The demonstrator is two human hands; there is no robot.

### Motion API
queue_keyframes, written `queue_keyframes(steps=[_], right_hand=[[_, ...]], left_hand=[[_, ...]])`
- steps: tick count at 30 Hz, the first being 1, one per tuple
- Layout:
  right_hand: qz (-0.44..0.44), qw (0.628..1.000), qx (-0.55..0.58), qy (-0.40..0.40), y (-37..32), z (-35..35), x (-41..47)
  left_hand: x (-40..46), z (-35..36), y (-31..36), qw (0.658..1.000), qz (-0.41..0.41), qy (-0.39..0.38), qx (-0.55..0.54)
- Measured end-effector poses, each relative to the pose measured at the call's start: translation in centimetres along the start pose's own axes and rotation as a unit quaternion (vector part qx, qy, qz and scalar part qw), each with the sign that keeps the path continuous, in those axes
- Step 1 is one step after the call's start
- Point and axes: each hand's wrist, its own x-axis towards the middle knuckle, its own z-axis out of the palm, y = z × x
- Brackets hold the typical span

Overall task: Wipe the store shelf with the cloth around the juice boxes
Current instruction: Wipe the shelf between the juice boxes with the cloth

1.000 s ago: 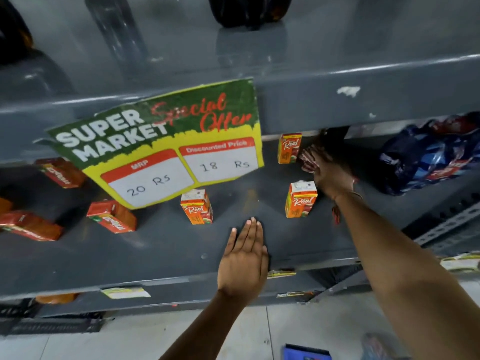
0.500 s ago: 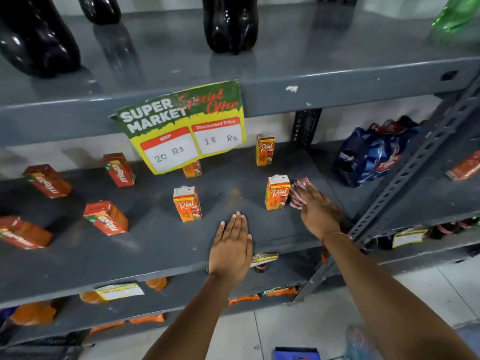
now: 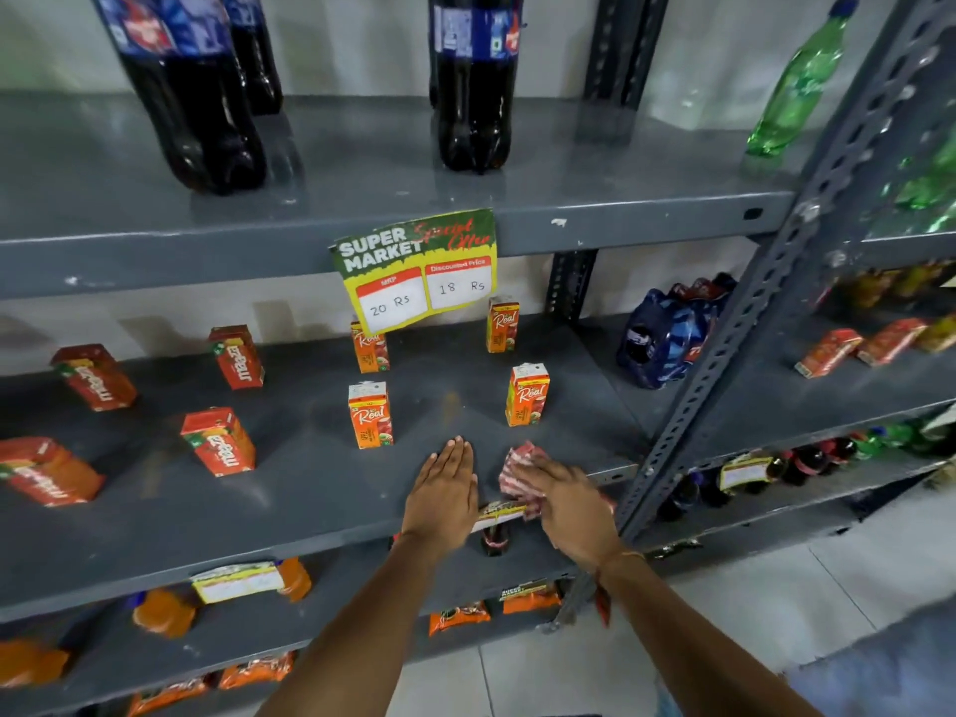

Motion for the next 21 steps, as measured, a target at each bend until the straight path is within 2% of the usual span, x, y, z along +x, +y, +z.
queue_keyframes(steps=[4,6,12,18,21], right_hand=[[-0.093,0.977,0.09,-0.167,-1.1,-2.3,-1.0],[-0.104,0.967,0.123,-0.197,-1.6,-3.3,-0.7],[-0.08,0.948,0.286,-0.109,-5.2,-3.6,2.0],[-0.05,0.955,0.286,0.067,-8.5,-0.3,8.2],[-0.007,0.957,0.268,0.109,-10.0,0.1,12.2]], left_hand=[[-0.9,-0.6,-1.6,1.0,0.001,0.005,-0.005],[-1.9,-0.9,-2.9,0.999,-0.016,0.038,-0.001],[-5.0,-1.9,-6.9,0.996,-0.056,0.07,0.029],[-5.5,-2.0,-8.9,0.994,-0.061,0.074,0.053],[-5.2,-1.9,-9.0,0.993,-0.061,0.067,0.074]])
